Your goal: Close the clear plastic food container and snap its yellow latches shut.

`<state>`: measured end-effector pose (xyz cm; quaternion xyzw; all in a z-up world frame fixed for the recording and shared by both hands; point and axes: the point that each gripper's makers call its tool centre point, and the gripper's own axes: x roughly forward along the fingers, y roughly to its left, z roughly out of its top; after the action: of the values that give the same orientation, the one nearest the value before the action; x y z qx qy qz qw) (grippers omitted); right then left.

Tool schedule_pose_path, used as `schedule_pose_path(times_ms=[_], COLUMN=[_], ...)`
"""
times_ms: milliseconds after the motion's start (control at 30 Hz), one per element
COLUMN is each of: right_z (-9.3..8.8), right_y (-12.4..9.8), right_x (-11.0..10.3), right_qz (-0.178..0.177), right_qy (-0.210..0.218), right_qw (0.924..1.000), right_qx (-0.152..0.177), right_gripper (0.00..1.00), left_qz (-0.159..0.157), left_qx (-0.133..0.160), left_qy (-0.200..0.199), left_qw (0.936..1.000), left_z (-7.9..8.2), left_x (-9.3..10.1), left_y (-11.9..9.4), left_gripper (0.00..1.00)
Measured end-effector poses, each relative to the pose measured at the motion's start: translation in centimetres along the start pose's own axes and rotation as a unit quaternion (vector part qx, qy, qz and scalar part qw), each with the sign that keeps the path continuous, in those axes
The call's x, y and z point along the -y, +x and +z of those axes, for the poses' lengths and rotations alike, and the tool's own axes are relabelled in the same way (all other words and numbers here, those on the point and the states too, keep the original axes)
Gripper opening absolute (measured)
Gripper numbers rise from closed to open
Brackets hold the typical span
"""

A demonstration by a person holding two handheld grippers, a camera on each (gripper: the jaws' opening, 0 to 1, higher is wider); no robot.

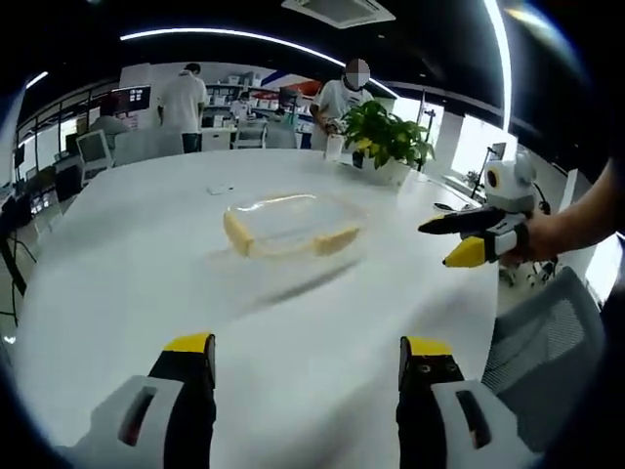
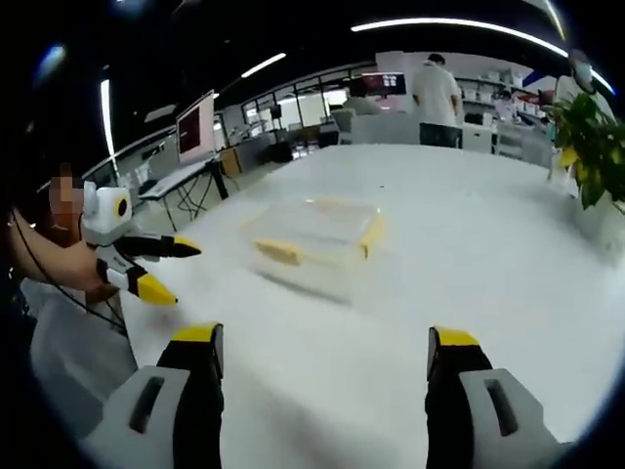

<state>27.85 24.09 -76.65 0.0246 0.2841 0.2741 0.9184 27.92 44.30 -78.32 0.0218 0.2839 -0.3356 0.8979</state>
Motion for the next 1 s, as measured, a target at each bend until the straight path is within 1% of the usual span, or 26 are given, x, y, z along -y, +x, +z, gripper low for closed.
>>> schedule_pose_path(times_ms=[200,367,500,600,700,800,867,1000], right_z=[0.5,-0.1,-0.2,-0.1,-0.1,-0.5,-0.7,-0.9], right_y=[-1.8,-2.8,-3.6,-4.3,-4.9,-5.4,-5.8,-6.4], right_x=[-0.5,-1.2,-1.6,-1.8,-2.0,-2.0,-1.9,-1.9], right_qz=[0.008,0.020,0.025,0.023,0.022,0.022,0.020,0.015], right_qy=[0.013,0.005,0.007,0.012,0.012,0.008,0.009,0.014], right_qw=[0.9997,0.9996,0.9993,0.9991,0.9989,0.9991,0.9992,0.9991], right_qx=[0.021,0.020,0.027,0.035,0.038,0.035,0.034,0.036], right_gripper=[0.84,0.85,0.86,0.87,0.87,0.87,0.86,0.86], left_qz=[-0.007,-0.012,-0.013,-0.007,-0.007,0.001,0.005,0.011], left_qx=[0.001,0.001,0.006,0.008,0.014,0.008,0.007,0.006], left_qy=[-0.002,0.007,0.002,0.007,-0.007,-0.006,-0.011,-0.023], left_qw=[1.0000,0.9999,0.9999,0.9999,0.9998,0.9999,0.9999,0.9997], left_z=[-0.2,-0.5,-0.5,-0.3,-0.5,-1.0,-1.4,-1.4], left_x=[0.9,1.9,2.4,2.1,1.5,1.1,0.9,0.4], left_y=[-1.3,-1.9,-2.7,-3.3,-3.7,-4.3,-4.8,-5.7], left_gripper=[0.73,0.73,0.73,0.73,0.73,0.73,0.72,0.71])
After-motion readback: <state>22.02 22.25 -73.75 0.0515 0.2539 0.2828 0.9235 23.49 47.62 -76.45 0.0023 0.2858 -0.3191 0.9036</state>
